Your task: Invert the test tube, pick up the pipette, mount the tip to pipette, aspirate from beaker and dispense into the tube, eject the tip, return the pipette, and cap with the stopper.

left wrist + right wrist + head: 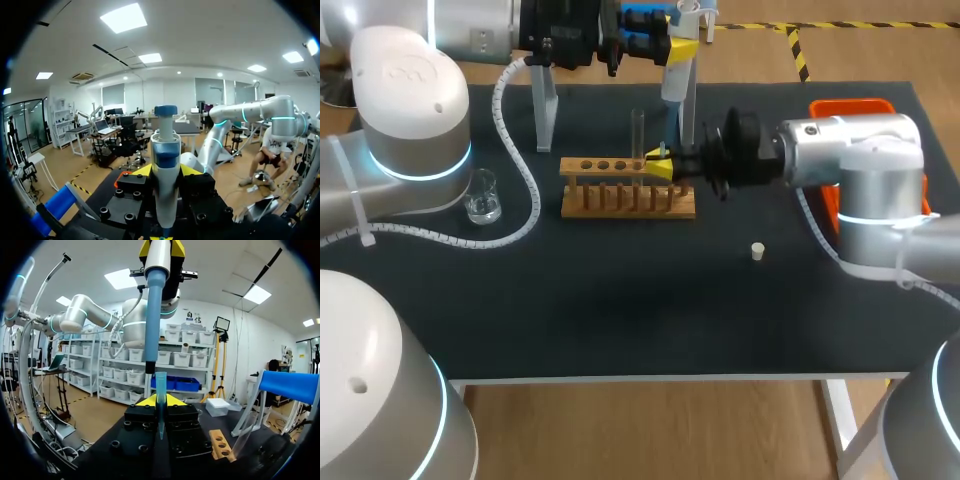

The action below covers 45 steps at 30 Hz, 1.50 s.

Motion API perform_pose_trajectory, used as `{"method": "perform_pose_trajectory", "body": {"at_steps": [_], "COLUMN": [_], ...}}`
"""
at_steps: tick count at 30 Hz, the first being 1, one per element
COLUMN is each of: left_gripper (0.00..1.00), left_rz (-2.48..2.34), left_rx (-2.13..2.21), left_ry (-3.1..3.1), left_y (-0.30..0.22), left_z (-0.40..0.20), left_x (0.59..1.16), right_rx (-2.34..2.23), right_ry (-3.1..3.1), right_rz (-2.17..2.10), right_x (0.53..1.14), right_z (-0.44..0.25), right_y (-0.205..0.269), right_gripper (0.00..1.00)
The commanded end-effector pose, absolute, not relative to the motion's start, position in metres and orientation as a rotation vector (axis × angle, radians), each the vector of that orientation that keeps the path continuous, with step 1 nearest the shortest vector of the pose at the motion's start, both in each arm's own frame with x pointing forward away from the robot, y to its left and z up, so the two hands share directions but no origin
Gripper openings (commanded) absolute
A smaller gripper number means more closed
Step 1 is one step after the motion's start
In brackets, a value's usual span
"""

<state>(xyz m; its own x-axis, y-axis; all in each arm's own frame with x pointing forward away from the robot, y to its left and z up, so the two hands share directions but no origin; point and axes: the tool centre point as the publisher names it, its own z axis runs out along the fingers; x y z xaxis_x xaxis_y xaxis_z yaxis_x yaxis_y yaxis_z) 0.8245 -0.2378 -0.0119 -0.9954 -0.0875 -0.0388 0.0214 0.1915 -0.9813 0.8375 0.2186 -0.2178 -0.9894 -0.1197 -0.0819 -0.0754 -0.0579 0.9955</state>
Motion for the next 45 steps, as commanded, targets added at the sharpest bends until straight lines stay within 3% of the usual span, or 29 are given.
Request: {"method": "perform_pose_trajectory", "body": {"at_steps": [1, 45], "left_gripper": [0.00, 0.00], "left_rz": [-1.944, -1.944], "left_rx": [-0.066, -0.066], "left_ry": [2.354, 2.354], "left_y": [-0.237, -0.237], "left_z": [-0.012, -0.012], "left_x": [0.824, 0.824], "right_rx": [0.223, 0.251], "right_ry": [-2.135, -2.146], "right_rz": [-2.257, -2.257], "right_x": [0.839, 0.832], "right_z": [-0.217, -0.222], "right_y": [0.217, 0.214], "right_gripper": [0.00, 0.00]}}
